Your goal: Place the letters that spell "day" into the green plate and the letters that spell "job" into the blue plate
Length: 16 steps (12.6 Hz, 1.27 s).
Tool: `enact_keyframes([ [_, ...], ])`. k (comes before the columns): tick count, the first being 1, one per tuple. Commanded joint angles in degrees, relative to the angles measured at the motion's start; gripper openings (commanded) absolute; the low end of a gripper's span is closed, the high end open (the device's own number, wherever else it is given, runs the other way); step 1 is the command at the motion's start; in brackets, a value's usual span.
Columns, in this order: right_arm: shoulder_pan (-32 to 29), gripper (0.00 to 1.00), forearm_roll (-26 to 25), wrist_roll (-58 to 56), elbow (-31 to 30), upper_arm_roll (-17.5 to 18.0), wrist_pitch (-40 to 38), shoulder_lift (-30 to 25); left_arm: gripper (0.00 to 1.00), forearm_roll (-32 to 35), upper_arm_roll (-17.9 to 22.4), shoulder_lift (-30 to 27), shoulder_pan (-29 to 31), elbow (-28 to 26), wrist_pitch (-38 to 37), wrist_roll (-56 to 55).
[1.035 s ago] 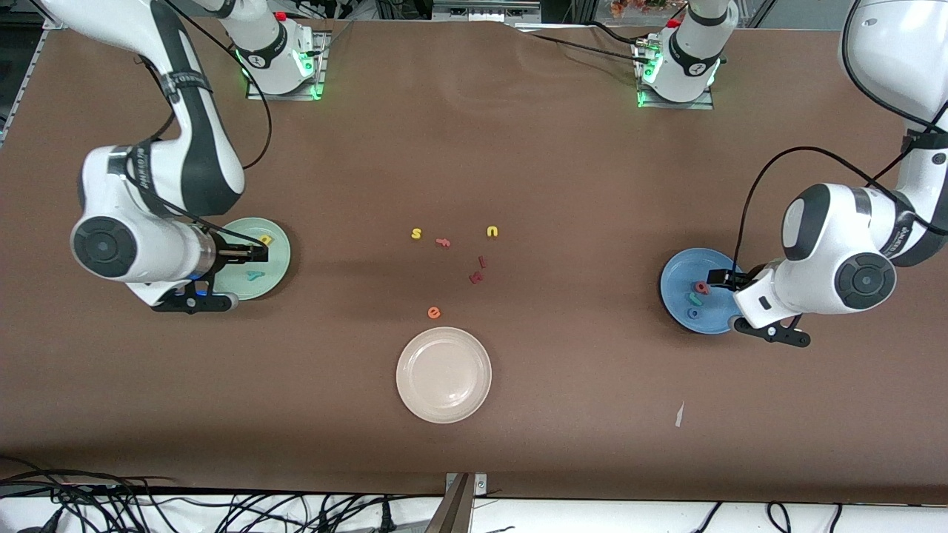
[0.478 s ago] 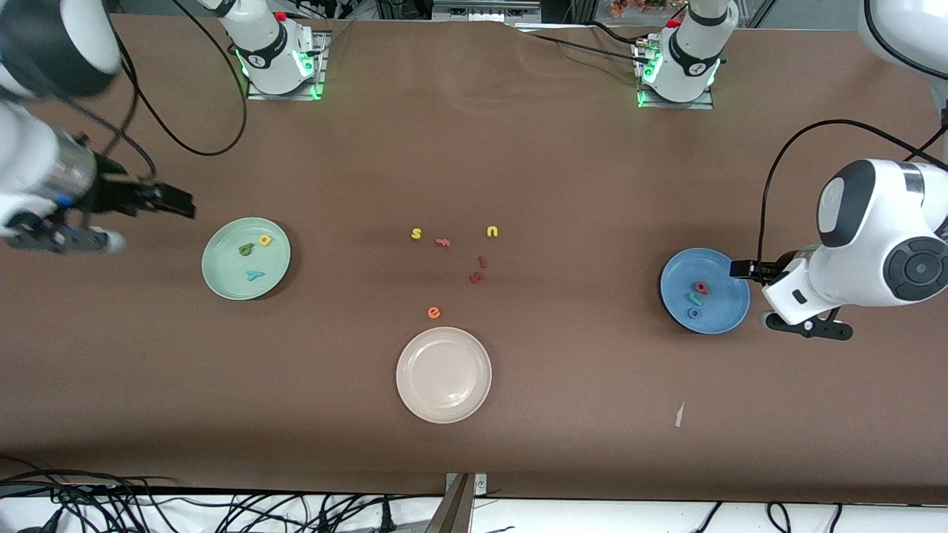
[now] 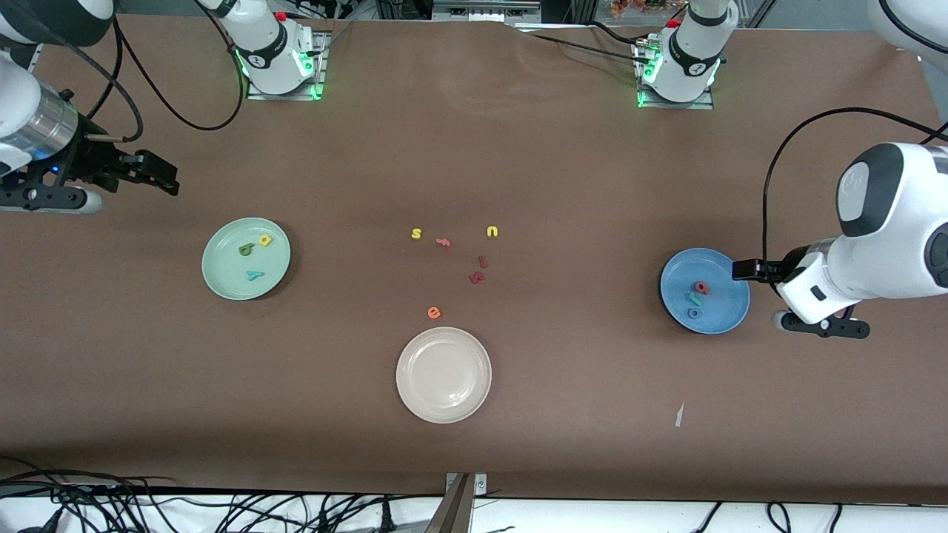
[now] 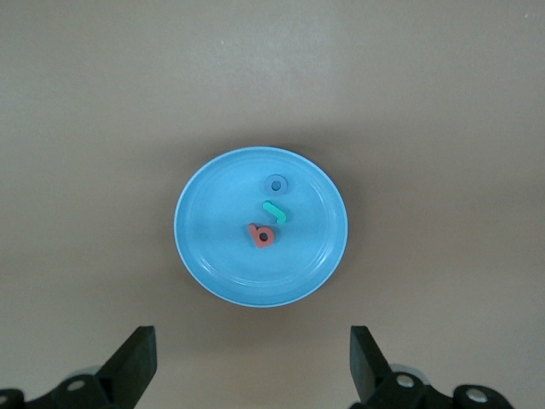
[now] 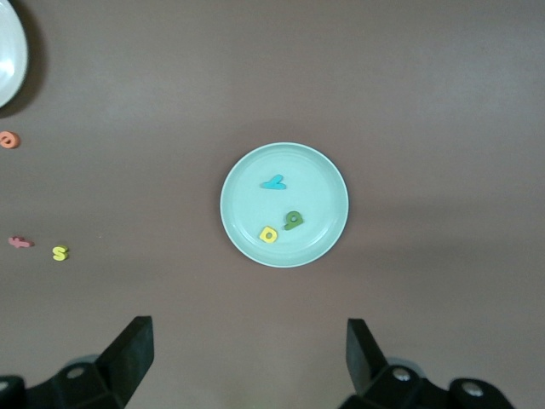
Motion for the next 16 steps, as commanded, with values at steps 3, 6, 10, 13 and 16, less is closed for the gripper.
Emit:
enact_keyframes([
  [3, -0.6, 1.00, 0.0, -2.0, -0.6, -2.1, 0.1, -1.7, 1.00, -1.0, 0.4, -1.9, 0.6, 2.8, -1.2, -0.1],
  [6, -0.6, 1.00, 0.1, -3.2, -0.6, -3.2, -0.1, -1.6, 1.00, -1.2, 0.2, -2.0, 0.5, 4.3, -3.7, -0.5],
  [10, -0.6, 1.00, -0.2, -3.4, -0.7, -3.0, -0.9, -2.1, 1.00, -0.9, -0.3, -2.0, -0.2, 7.2, -9.9, -0.9],
  [13, -0.6, 1.00, -0.2, -3.4, -0.6, -3.0, -1.3, -2.1, 1.00, -0.9, -0.4, -3.4, -0.3, 7.3, -11.2, -1.7],
  [16, -0.6, 1.00, -0.2, -3.5, -0.5, -3.0, -1.3, -2.1, 1.00, -1.2, 0.3, -7.8, -0.4, 5.9, -11.1, -6.0],
])
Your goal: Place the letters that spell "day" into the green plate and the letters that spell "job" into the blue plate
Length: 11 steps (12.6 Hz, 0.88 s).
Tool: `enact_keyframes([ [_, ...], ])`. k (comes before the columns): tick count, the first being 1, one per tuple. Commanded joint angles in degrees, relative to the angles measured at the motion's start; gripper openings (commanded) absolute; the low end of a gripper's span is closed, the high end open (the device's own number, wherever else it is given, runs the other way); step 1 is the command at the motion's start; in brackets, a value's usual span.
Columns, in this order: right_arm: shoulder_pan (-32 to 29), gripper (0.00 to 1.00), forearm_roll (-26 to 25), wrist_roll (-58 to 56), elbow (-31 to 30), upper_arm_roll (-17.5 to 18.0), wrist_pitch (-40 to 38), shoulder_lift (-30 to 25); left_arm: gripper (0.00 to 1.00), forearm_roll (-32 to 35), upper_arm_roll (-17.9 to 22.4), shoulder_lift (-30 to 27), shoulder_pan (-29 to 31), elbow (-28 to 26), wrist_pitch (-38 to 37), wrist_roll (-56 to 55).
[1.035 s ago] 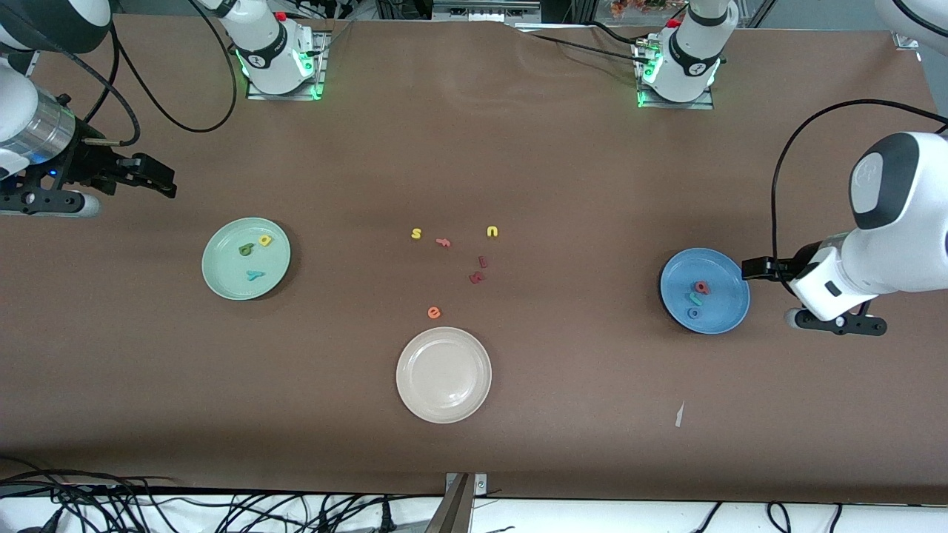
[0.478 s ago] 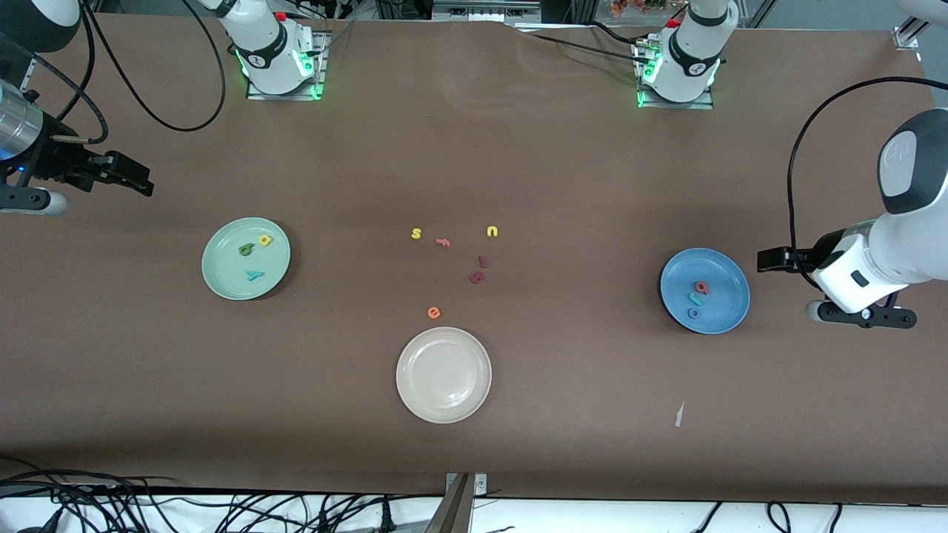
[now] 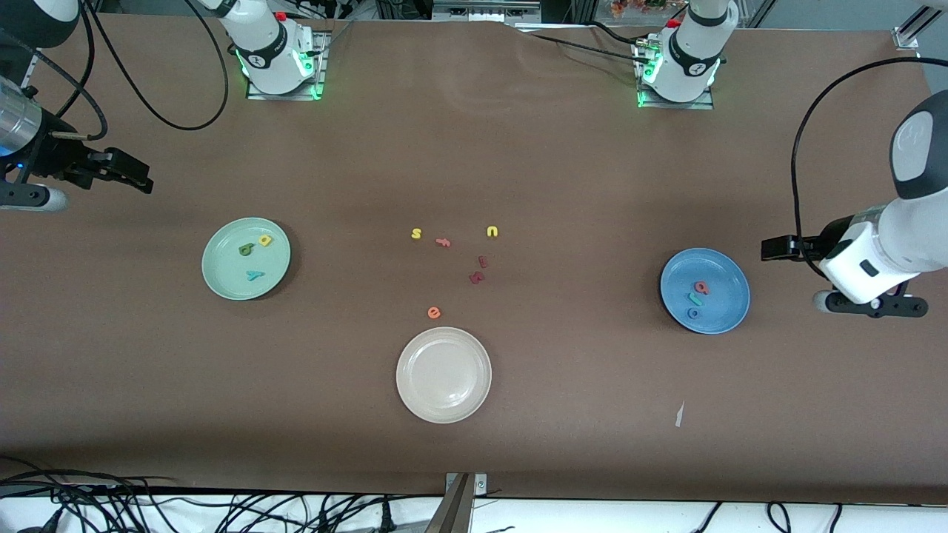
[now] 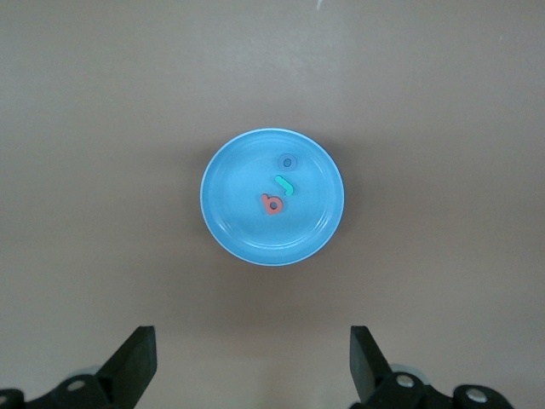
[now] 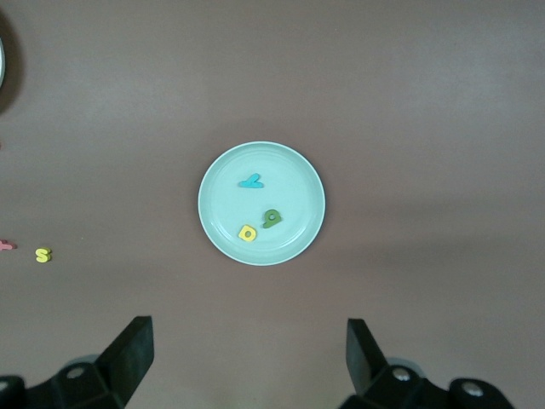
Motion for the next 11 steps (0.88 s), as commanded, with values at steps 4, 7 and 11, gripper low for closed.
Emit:
enact_keyframes([
  [4, -0.2, 1.00, -0.3, -0.9, -0.4, 0.4, -0.6, -1.1, 1.00, -1.5, 0.7, -10.6, -1.3, -9.0, 4.6, -1.7],
  [7, -0.1, 1.00, -0.4, -0.9, -0.2, 0.8, -0.5, -1.1, 1.00, -2.7, 1.1, -14.6, -2.1, -12.1, 4.8, -1.2],
  [11, -0.1, 1.00, -0.4, -0.9, -0.2, 1.0, -0.5, -1.1, 1.00, -3.7, 2.5, -18.8, -4.2, -15.0, 4.7, 0.4],
])
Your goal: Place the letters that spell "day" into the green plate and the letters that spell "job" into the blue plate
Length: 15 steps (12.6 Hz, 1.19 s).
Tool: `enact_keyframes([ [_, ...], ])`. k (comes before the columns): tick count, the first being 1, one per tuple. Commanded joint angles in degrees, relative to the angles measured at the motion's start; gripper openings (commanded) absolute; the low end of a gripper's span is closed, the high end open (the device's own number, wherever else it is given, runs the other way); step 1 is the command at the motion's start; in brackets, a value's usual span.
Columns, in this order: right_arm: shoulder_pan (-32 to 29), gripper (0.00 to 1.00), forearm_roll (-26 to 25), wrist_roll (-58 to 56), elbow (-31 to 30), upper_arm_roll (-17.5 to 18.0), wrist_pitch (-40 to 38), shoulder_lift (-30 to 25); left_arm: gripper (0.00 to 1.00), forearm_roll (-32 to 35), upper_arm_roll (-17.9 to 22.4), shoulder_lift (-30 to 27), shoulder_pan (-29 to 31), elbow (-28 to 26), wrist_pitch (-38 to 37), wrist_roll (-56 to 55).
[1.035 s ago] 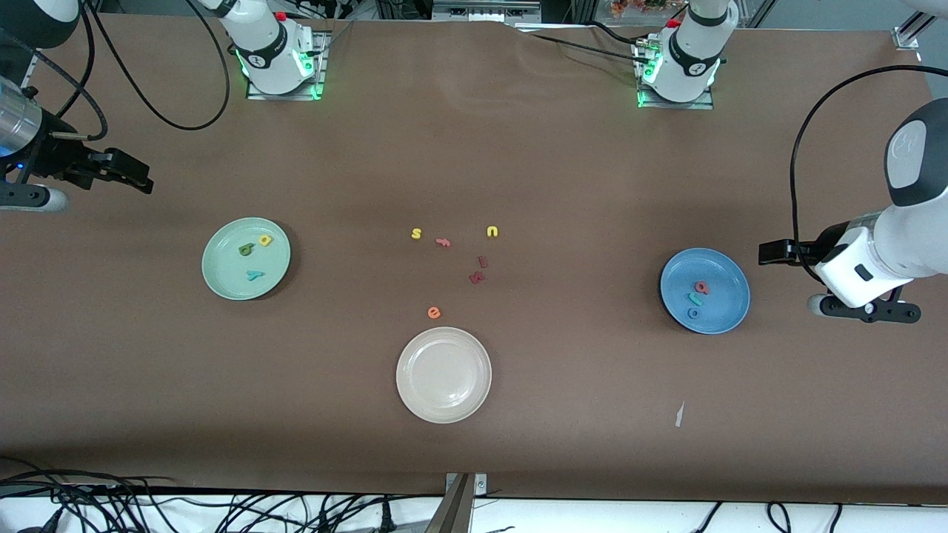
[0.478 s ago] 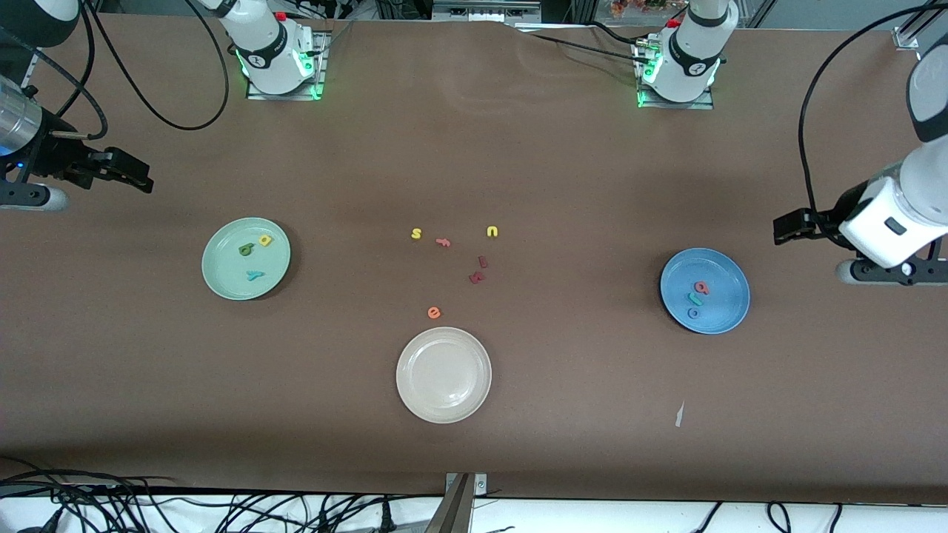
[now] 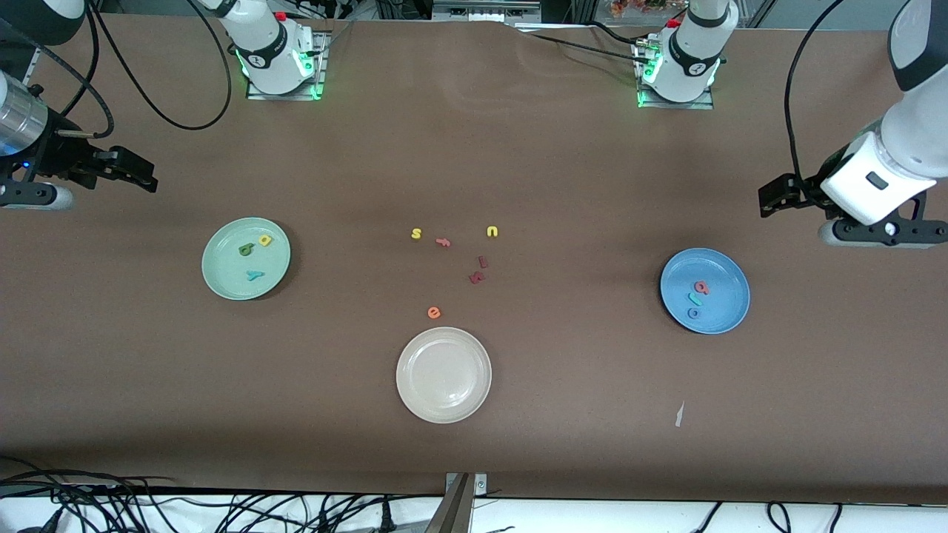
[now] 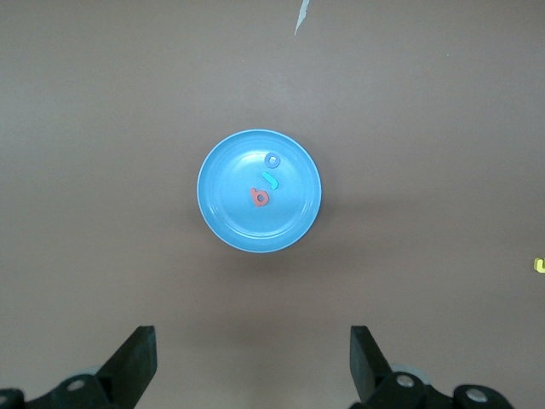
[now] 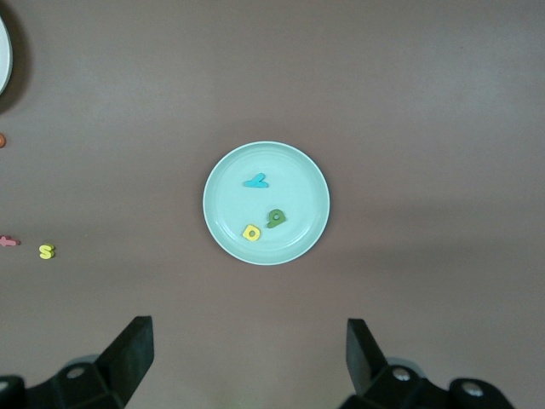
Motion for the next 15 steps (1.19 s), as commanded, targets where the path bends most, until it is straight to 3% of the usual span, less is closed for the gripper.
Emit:
enact_keyframes([
  [1, -0.1, 1.00, -0.4, -0.9, -0.2, 0.2, -0.5, -1.0, 1.00, -1.7, 3.1, -4.2, -2.1, -3.9, 1.3, 2.8],
  [5, -0.1, 1.00, -0.4, -0.9, -0.1, 0.1, -0.5, -0.9, 1.00, -4.9, 8.1, -5.8, -3.0, -4.8, 0.9, 8.5],
  [15, -0.1, 1.00, -0.4, -0.9, -0.1, 0.1, -0.5, -0.9, 1.00, -5.1, 9.5, -5.6, -2.1, -4.0, 0.9, 8.9],
])
